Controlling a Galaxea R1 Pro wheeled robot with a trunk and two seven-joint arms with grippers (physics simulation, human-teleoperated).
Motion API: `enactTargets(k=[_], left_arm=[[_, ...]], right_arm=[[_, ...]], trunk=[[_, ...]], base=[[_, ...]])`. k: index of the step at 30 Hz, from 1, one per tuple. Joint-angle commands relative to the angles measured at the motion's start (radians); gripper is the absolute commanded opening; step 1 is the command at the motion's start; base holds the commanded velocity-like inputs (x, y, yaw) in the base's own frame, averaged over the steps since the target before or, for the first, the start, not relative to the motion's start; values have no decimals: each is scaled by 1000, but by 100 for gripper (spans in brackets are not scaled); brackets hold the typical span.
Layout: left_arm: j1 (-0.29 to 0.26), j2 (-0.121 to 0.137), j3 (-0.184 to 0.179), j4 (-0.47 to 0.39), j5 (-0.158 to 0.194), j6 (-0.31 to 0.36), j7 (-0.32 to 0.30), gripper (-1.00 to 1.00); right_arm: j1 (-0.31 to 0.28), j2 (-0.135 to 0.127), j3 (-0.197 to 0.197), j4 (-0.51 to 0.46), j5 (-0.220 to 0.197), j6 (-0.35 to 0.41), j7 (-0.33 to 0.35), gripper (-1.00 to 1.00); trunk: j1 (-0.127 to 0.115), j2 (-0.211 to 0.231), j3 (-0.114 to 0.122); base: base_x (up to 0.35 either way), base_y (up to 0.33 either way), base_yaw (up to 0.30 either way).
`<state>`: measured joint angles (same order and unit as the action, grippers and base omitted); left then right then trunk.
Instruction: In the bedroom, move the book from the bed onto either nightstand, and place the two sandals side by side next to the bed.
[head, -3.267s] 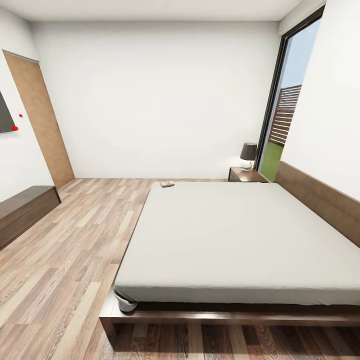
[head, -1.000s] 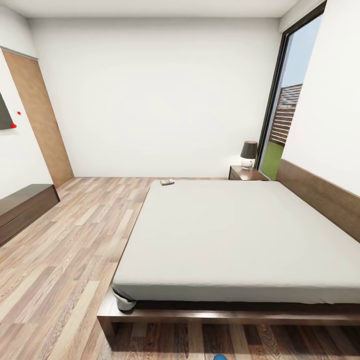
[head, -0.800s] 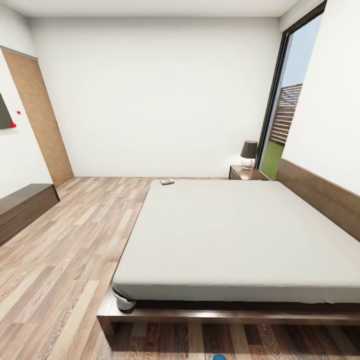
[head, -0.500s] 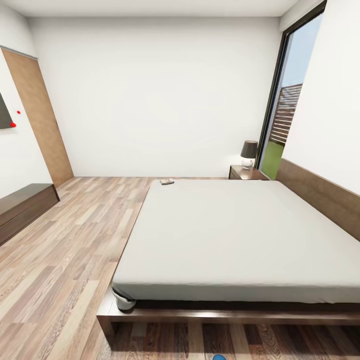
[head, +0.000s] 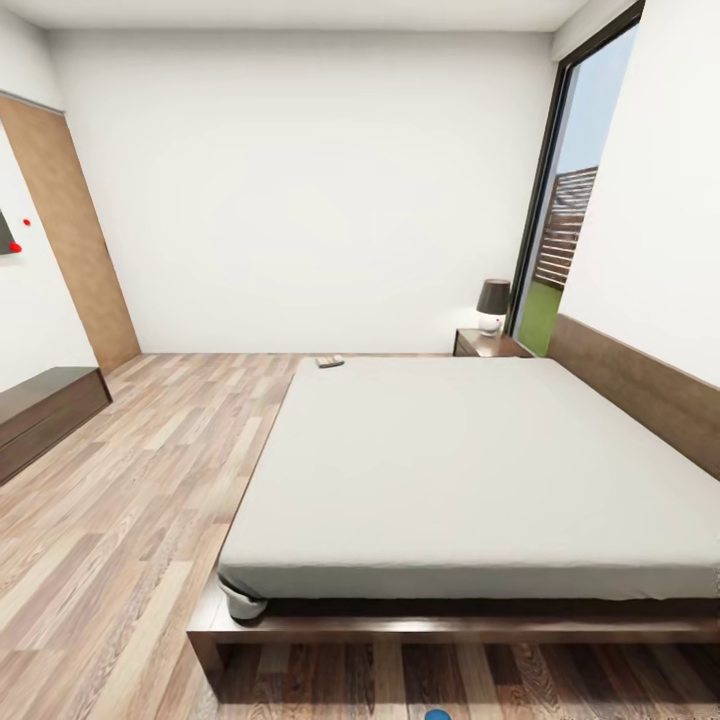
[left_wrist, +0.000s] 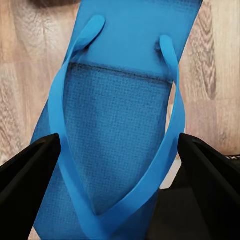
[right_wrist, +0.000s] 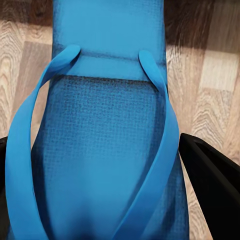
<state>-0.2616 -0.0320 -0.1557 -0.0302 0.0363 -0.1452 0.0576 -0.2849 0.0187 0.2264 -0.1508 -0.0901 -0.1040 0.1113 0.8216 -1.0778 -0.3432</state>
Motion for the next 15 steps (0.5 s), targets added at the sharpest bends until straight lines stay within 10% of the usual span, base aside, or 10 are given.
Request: enactTargets(k=[1,15], left_arm=[[-1,0,-8,1,4,-4,5,-100],[-1,0,-8,1,4,-4,5,-100]], right_arm=[[-1,0,6,2,-10,-4,2,-100],[-1,0,7,2,-10,-2,2,-100]], trunk=[[4,-8,-4],[58,-106,-48]], base=[[0,0,-77],[0,0,-38]])
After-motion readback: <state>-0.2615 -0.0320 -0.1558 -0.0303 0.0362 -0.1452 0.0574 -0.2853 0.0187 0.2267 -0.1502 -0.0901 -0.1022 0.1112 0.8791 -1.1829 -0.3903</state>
